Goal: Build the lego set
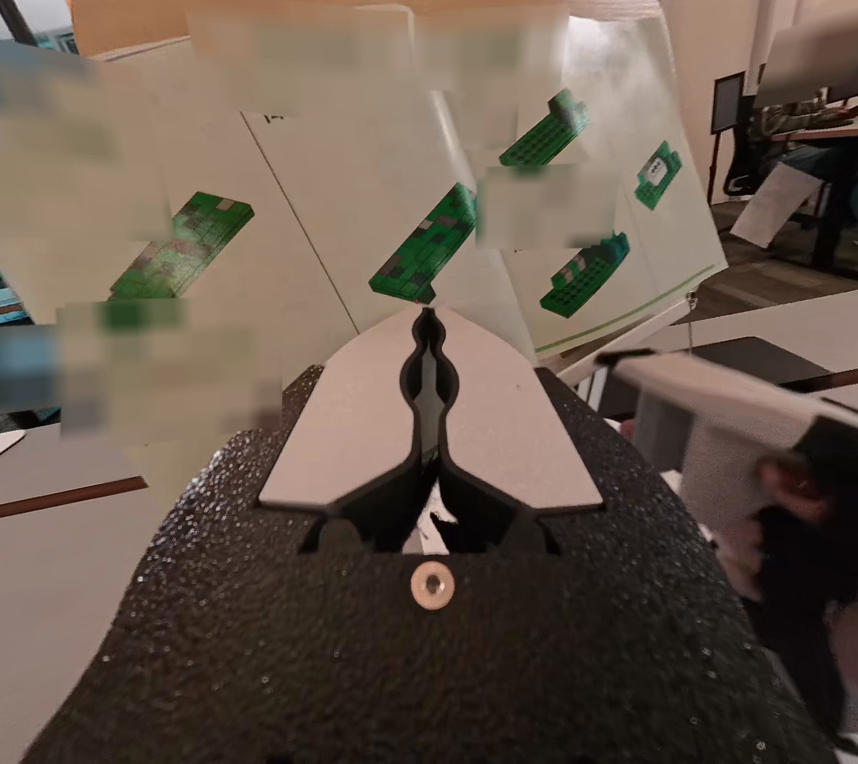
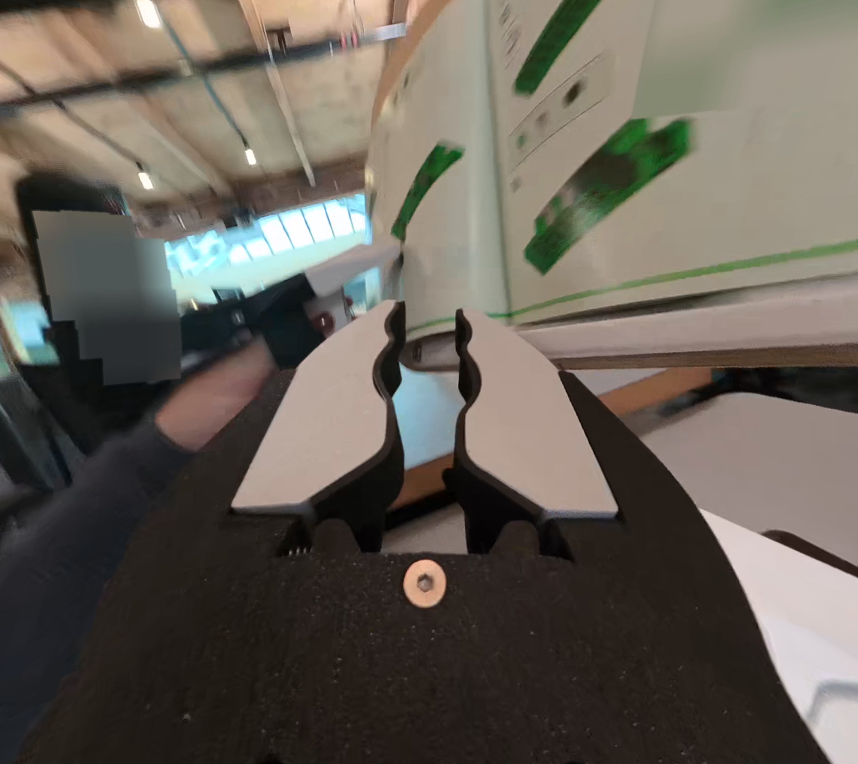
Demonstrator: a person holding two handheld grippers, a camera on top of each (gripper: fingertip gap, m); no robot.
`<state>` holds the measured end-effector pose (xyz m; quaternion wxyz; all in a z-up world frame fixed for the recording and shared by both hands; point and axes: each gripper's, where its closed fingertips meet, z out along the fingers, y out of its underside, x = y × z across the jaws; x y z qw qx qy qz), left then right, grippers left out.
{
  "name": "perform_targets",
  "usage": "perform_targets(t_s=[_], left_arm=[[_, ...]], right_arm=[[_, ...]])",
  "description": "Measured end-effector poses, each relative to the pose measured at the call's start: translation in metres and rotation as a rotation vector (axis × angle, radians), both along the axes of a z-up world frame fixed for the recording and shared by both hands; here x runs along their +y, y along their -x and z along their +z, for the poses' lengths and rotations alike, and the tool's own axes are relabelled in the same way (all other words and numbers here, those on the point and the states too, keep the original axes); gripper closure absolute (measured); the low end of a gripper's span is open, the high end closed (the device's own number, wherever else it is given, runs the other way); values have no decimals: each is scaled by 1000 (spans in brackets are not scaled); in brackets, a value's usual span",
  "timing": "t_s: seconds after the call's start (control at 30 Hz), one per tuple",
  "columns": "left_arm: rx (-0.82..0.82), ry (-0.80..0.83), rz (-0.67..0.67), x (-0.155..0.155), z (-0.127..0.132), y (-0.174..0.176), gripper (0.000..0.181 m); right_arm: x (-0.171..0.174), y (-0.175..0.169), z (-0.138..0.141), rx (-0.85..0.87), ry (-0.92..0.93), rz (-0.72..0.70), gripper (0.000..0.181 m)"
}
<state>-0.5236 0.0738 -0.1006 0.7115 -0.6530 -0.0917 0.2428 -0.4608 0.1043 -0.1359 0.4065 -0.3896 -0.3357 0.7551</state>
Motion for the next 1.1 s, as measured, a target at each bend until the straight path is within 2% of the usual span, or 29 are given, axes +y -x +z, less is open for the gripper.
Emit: perform_targets(t_s=[0.03, 0.1, 0.2, 0.3, 0.43, 0.6, 0.73, 0.83, 1.1], left_arm=[[8, 3, 9, 0, -1, 1, 181], [15, 10, 27, 2, -2, 2, 181], [24, 34, 89, 2, -7, 8, 181], [30, 30, 120, 4, -9, 11, 181], [41, 35, 137, 5, -9, 12, 181], [25, 20, 125, 5, -10, 12, 181], [17, 13, 122, 6, -10, 12, 181], [16, 14, 118, 6, -10, 11, 181], [12, 13, 109, 9, -11, 9, 181]], right_arm=[[12, -8, 5, 50, 74, -9, 162], [39, -24, 7, 127, 227, -57, 162], [68, -36, -7, 157, 411, -125, 161], [74, -34, -19, 156, 550, -79, 161], [82, -29, -31, 140, 696, -28, 153], [104, -38, -38, 168, 821, -84, 151], [109, -30, -41, 139, 889, -26, 156], [116, -30, -40, 200, 975, 35, 166], [133, -50, -38, 443, 1088, 115, 167]])
